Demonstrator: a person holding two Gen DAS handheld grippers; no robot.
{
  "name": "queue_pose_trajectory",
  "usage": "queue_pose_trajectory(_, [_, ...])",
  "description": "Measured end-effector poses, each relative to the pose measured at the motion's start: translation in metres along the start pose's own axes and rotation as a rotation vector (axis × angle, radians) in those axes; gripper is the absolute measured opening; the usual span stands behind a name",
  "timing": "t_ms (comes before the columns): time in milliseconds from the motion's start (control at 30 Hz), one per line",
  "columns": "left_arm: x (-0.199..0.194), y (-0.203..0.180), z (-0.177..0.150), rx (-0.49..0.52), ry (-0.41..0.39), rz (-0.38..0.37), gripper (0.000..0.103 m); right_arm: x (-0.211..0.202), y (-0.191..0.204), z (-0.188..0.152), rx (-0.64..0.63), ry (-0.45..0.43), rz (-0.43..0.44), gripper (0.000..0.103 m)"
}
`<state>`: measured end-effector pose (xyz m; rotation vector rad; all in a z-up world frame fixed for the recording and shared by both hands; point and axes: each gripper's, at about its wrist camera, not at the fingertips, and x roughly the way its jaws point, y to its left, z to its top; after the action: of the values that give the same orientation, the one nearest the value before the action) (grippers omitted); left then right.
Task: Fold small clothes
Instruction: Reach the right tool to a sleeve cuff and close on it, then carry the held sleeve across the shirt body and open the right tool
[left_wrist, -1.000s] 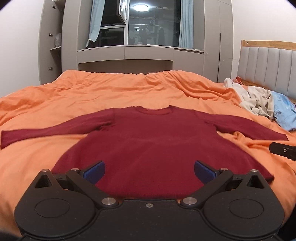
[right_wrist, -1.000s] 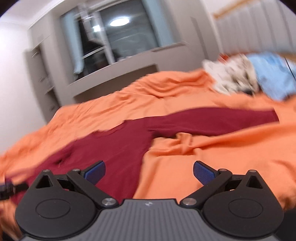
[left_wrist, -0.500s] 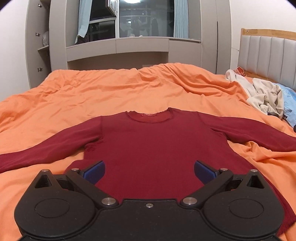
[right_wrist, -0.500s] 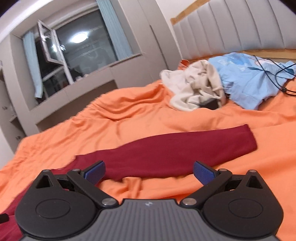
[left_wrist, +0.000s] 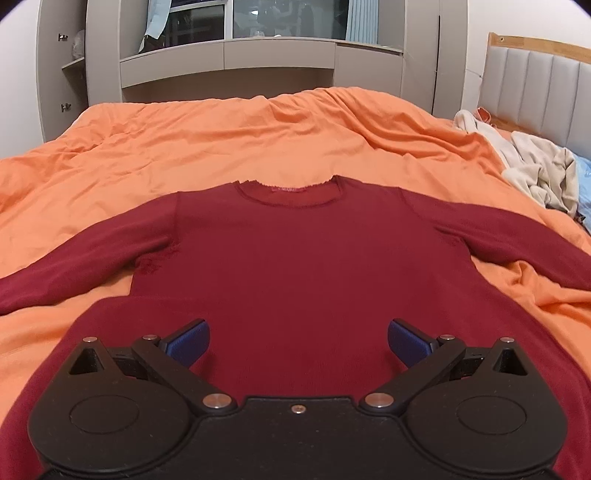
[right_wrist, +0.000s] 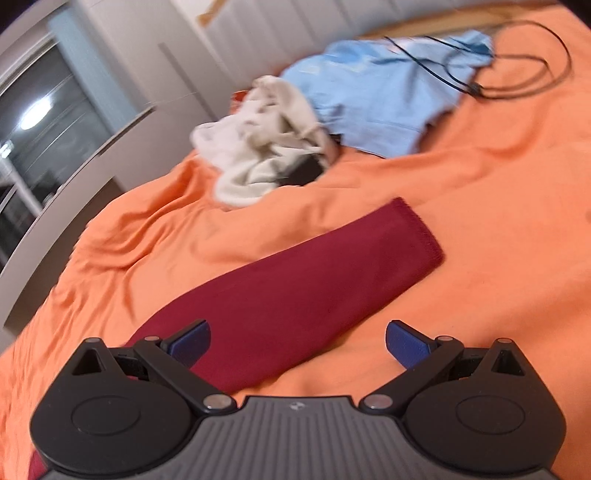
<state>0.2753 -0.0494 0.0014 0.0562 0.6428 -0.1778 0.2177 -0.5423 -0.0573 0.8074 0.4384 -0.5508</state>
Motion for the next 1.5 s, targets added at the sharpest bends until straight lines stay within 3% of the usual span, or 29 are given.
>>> queue_pose_trajectory(167, [0.006,0.007,-0.006,-0.034,0.042,-0.024,0.102,0.024,-0.015,0.012,0.072,0.001,-0.069,0.103])
queue_pose_trajectory(333, [0.009,0.01,-0.008,-0.055,0.056,-0.034,0.102,0.029,-0.031,0.019,0.145,-0.089,-0.083,0.1])
queue_pose_trajectory(400, [0.008,0.01,-0.009,-0.052,0.056,-0.032,0.102,0.031,-0.035,0.02,0.16,-0.101,-0.096,0.09])
queue_pose_trajectory(467, [0.008,0.01,-0.009,-0.048,0.055,-0.03,0.102,0.033,-0.038,0.02,0.17,-0.111,-0.147,0.069])
queue_pose_trajectory(600, [0.008,0.008,-0.011,-0.038,0.056,-0.025,0.102,0.035,-0.041,0.021,0.168,-0.125,-0.215,0.037])
queue_pose_trajectory(633, [0.008,0.009,-0.01,-0.039,0.056,-0.025,0.103,0.036,-0.041,0.022,0.162,-0.129,-0.229,0.025])
queue_pose_trajectory(767, [0.008,0.009,-0.01,-0.049,0.056,-0.03,0.102,0.033,-0.038,0.021,0.137,-0.159,-0.238,0.005])
queue_pose_trajectory(933, [0.006,0.014,-0.008,-0.073,0.052,-0.036,0.102,0.019,-0.02,0.021,0.038,-0.231,-0.206,0.003])
queue_pose_trajectory(1067, [0.004,0.019,0.0,-0.092,0.034,-0.042,0.102,0.007,0.015,0.021,-0.111,-0.291,-0.149,0.003])
queue_pose_trajectory(1233, [0.0,0.03,0.018,-0.106,-0.025,-0.016,0.102,-0.008,0.087,0.017,-0.359,-0.381,-0.027,0.003])
queue_pose_trajectory(1500, [-0.008,0.061,0.038,-0.182,-0.078,0.032,0.102,-0.019,0.221,-0.015,-0.602,-0.356,0.229,0.003])
